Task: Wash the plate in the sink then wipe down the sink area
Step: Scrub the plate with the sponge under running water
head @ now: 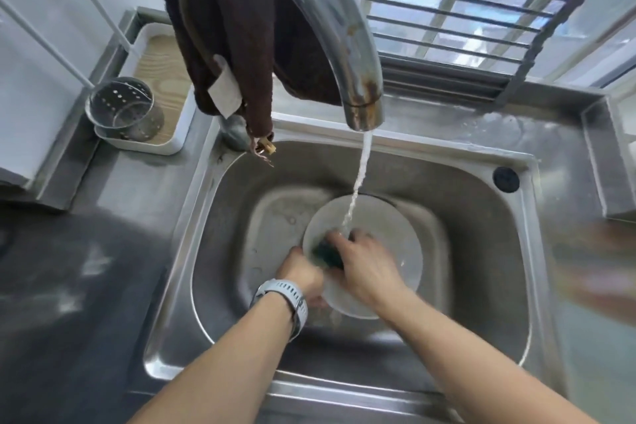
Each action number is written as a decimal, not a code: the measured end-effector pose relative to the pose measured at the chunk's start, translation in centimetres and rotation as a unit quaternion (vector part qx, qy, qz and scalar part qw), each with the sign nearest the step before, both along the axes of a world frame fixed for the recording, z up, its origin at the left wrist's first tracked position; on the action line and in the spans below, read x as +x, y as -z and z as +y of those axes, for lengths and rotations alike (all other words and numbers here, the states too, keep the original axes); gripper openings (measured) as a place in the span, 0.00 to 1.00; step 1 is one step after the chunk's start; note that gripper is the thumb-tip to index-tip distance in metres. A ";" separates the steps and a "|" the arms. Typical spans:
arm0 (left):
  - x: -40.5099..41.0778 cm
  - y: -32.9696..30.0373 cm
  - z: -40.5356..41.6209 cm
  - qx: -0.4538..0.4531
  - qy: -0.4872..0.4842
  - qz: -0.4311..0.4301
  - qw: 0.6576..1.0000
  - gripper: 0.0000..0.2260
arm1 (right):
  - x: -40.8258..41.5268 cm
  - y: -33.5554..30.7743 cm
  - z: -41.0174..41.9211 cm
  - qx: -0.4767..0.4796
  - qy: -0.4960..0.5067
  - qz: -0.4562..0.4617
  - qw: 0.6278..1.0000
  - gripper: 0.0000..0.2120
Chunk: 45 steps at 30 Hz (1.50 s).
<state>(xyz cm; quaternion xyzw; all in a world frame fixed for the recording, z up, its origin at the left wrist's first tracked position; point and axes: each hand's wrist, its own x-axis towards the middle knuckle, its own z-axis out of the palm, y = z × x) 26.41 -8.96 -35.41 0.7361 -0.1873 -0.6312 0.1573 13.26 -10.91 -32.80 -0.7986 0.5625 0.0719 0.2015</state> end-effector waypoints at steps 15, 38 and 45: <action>-0.2 -6.0 0.8 -0.009 -0.030 0.046 0.998 0.11 | -4.9 -1.3 -2.5 0.007 0.105 0.076 0.992 0.22; -1.6 -7.0 -0.4 -0.060 -0.097 -0.008 0.993 0.15 | -6.1 -3.5 1.3 0.007 0.132 0.045 0.990 0.24; -2.4 -6.1 -0.3 -0.111 -0.132 -0.078 0.982 0.16 | -1.6 -2.7 -2.6 0.011 0.081 -0.045 0.996 0.23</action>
